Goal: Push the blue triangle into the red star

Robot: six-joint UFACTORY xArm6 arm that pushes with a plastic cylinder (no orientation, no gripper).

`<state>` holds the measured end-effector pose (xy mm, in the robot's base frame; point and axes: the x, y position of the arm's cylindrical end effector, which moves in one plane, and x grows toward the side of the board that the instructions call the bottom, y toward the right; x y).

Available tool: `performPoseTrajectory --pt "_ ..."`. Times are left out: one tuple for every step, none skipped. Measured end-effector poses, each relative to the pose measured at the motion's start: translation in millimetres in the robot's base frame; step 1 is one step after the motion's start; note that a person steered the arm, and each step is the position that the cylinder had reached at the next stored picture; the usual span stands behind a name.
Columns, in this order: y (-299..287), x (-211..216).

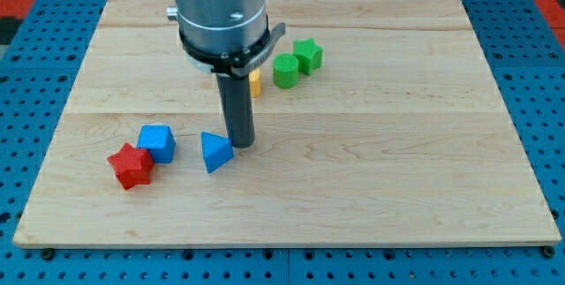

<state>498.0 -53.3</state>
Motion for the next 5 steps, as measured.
performPoseTrajectory --pt "-9.6 9.7" --pt "-53.5 9.7" --pt "-90.2 10.6" --pt "-37.5 -20.1" --pt "21.2 -30.4"
